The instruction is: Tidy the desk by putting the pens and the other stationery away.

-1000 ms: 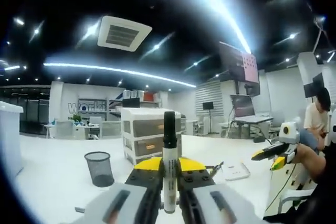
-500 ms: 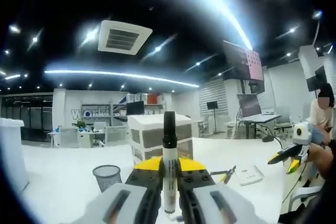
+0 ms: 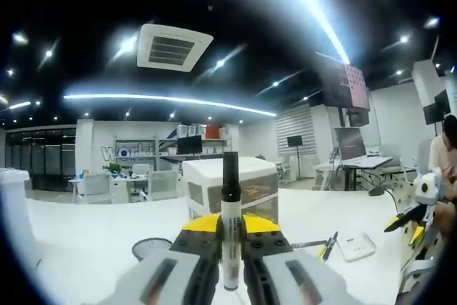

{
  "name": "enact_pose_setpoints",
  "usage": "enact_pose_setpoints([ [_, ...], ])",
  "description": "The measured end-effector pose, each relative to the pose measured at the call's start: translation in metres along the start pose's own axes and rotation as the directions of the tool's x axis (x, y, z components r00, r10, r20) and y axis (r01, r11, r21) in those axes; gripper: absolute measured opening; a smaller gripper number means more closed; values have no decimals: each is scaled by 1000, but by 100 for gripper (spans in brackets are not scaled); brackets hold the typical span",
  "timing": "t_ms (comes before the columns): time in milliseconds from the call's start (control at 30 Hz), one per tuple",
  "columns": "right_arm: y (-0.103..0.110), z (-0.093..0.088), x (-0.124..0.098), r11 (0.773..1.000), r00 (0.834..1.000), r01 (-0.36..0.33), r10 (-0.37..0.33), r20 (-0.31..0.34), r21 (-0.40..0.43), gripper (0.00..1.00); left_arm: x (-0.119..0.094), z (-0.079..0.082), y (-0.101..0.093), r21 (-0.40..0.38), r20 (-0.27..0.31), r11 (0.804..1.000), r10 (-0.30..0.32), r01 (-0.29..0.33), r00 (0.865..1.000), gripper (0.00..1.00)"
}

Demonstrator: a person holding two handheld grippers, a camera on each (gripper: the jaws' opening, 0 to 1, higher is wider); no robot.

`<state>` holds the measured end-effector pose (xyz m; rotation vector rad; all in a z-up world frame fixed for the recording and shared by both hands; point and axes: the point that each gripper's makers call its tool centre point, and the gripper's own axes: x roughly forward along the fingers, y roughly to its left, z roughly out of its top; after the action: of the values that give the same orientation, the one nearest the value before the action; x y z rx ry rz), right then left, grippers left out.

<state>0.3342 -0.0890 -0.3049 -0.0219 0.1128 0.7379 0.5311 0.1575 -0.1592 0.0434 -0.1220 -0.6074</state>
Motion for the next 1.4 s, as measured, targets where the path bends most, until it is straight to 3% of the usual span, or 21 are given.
enact_pose_setpoints([
  [400,-4,2,-6,1000,1000,8,-8,-9,-9,53,28,8,40,-31,-11,999,41,-42,999,10],
  [933,-11,-3,-10,1000,1000,17,-17,-23,0,53,64,23,64,10,-37,997,71,-71,997,10],
  [1167,-13,-5,-10,1000,999,16,-16,-34,0,53,75,28,81,-26,-20,996,86,-87,996,10],
  [1267,-12,-4,-10,1000,999,12,-12,-35,-3,53,79,28,84,-28,-26,995,95,-96,995,10],
  [1333,-12,-3,-10,1000,999,11,-11,-35,-5,53,79,28,72,28,-21,993,113,-112,993,10],
  [1400,-12,-3,-10,1000,999,9,-10,-35,-6,52,82,27,69,37,-28,993,113,-112,993,10],
])
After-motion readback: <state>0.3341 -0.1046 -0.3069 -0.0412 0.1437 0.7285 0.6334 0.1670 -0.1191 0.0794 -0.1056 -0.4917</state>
